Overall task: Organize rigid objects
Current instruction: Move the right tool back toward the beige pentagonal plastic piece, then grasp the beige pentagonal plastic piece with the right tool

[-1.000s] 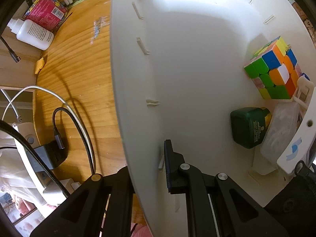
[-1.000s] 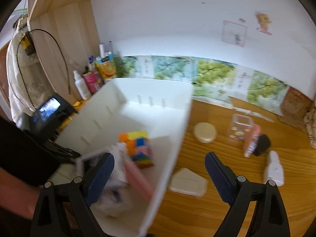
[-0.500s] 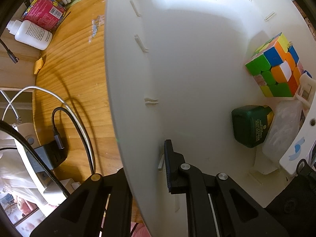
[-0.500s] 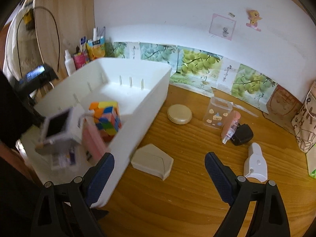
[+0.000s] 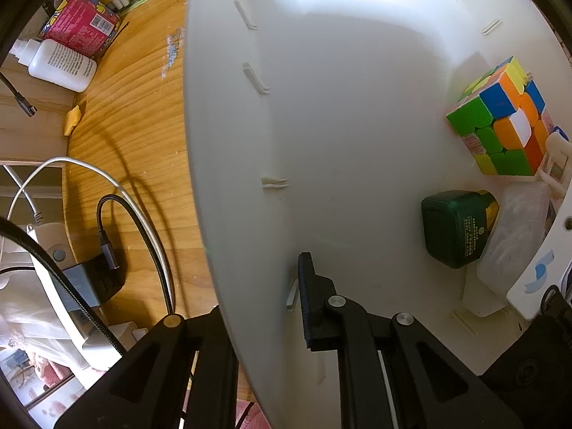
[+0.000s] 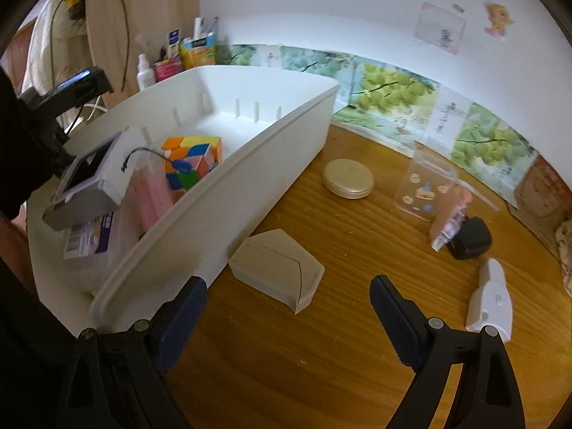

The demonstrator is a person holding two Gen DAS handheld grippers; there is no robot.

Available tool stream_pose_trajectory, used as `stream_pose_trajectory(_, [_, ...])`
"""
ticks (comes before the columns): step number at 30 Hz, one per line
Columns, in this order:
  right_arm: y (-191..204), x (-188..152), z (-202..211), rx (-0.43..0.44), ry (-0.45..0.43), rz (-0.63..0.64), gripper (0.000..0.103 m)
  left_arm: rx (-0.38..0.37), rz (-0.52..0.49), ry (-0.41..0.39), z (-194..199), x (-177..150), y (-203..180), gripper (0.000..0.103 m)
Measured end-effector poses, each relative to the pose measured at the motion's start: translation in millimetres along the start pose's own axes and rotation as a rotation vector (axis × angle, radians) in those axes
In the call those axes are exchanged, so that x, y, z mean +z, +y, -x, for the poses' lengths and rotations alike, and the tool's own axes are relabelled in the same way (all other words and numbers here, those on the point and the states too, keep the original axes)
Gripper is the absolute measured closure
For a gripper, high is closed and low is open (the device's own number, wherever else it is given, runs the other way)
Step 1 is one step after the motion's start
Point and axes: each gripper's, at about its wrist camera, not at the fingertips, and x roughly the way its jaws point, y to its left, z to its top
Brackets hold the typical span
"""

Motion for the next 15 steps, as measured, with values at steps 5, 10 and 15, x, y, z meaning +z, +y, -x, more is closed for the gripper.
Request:
stream_pose_trajectory(5, [-4.8,1.1,-7.6,0.09,-0.005,0.021,0.011,0.001,0.016,0.005,2.5,-0.6,-2.0,0.09])
stream_pose_trajectory(10, [-7.8,0.5,-20.3,0.154,0.032,0.054,0.019,0.004,0.038,0.009,1.5,1.7,3.4,0.09])
stream_pose_trajectory(15, [-12.6,0.9,-29.7,0.182,0.03,0.06,0.023,0.013,0.063,0.011,1.9,-0.2,4.7,0.089])
